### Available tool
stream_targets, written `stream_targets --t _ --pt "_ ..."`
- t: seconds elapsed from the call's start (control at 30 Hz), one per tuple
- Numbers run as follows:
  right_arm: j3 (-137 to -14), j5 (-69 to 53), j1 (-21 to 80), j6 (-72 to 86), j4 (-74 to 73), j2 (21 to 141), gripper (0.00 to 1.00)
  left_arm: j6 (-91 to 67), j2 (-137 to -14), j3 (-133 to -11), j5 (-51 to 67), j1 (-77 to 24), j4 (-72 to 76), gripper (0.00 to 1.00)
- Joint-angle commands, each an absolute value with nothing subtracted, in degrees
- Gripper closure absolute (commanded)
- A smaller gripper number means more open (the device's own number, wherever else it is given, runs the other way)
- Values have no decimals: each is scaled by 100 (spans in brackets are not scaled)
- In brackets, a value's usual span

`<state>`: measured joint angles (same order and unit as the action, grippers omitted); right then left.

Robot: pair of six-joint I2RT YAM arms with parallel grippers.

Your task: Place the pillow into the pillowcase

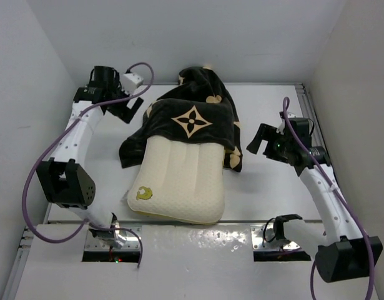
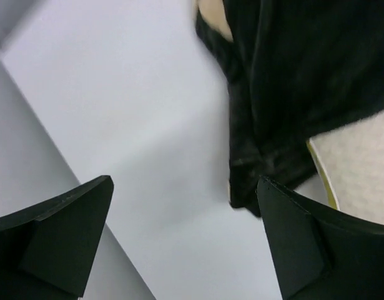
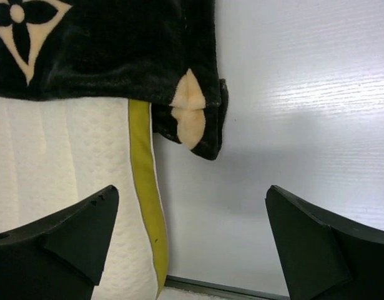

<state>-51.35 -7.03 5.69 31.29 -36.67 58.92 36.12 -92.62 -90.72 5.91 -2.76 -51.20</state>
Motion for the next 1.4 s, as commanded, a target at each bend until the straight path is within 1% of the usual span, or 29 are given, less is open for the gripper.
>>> stream_targets --t 0.0,0.07,0.1,0.13,0.17,0.2,0.23,0.27,0.3,0.33,0.37,0.4,0.43,0.47,0.5,0.53,0.63,0.77,0.83,0.87,0.93,0.97,1.0,1.07,1.1,1.23,1.27,1.33,1.37 --pt "-4984 -650 650 3120 -3919 5556 1 3576 -8991 -9552 649 -797 -4403 0" --pt "-4730 -877 676 3050 -4095 5337 1 3621 -9236 -9667 694 -1367 -4473 2" --pt "-4729 -1027 677 3050 -4052 5335 1 3647 -9298 -9668 703 -1571 -4500 7" --pt "-4511 -1237 685 3102 -3956 5126 9 3700 -9403 -9720 729 -1773 -4596 21" --pt "-4378 -1483 703 3111 -3581 5028 32 3718 -9474 -9721 729 -1932 -4571 72" --pt "-4116 -1877 781 3294 -3386 4949 56 3700 -9614 -9686 729 -2203 -4527 86" --pt "-3974 -1933 843 3435 -3140 4826 87 3657 -9676 -9607 721 -2328 -4396 91" --pt "-3851 -1916 931 3619 -2720 4790 87 3648 -9755 -9580 660 -2425 -4351 88" --pt "-3737 -1881 1132 3743 -2533 4781 85 3578 -9904 -9545 616 -2591 -4272 80" --pt "-3587 -1846 1238 3892 -2366 4833 70 3516 -9984 -9562 572 -2671 -4141 67" --pt "-3560 -1759 1361 3954 -2234 4877 61 3507 -10054 -9597 554 -2741 -4131 60" --pt "-3551 -1758 1589 3955 -2215 4939 54 3611 -10159 -9606 606 -2890 -4140 44" --pt "-3551 -1479 1695 4077 -2180 5000 46 3760 -10195 -9589 693 -2961 -4209 38" --pt "-3542 -1381 1940 4139 -2110 5123 33 4084 -10248 -9476 860 -3110 -4227 31" --pt "-3464 -1336 2073 4270 -2014 5194 27 4261 -10274 -9405 853 -3198 -4271 28" --pt "-3411 -1336 2170 4332 -1786 5342 18 4445 -10344 -9204 652 -3391 -4263 24" --pt "-3095 -1379 2504 4692 -1111 5545 15 4579 -10467 -8922 204 -3577 -3974 19" --pt "-2673 -1424 2777 5193 -309 6062 11 4456 -10819 -8789 -202 -3604 -3603 19" --pt "-2637 -1459 2882 5273 -141 6274 10 4456 -10924 -8780 -237 -3595 -3586 20" --pt "-2585 -1459 2926 5300 -71 6467 3 4456 -10933 -8728 -237 -3595 -3508 21" --pt "-2436 -1406 2997 5404 191 6739 1 4412 -10969 -8623 -342 -3604 -3349 30" --pt "-2356 -1406 2997 5466 341 6828 1 4395 -10986 -8639 -369 -3604 -3331 38" --pt "-2286 -1450 3014 5545 787 6934 1 4308 -11021 -8683 -369 -3621 -3357 59" --pt "-2171 -1660 3050 5791 1254 7266 1 4228 -11039 -8937 -212 -3612 -3593 81" --pt "-2180 -1748 3111 5862 1657 7373 1 4080 -11022 -9017 -46 -3612 -3682 99" --pt "-2451 -1758 3454 5766 2118 7734 1 3938 -10829 -9202 352 -3647 -3998 100" --pt "-2478 -1758 3498 5757 2310 7874 4 3938 -10759 -9167 439 -3665 -4008 100" --pt "-2479 -1793 3472 5879 2644 8041 18 3911 -10723 -9167 474 -3683 -4043 100" --pt "-2426 -1810 3437 5993 2907 8120 30 3885 -10705 -9202 509 -3691 -4113 100"
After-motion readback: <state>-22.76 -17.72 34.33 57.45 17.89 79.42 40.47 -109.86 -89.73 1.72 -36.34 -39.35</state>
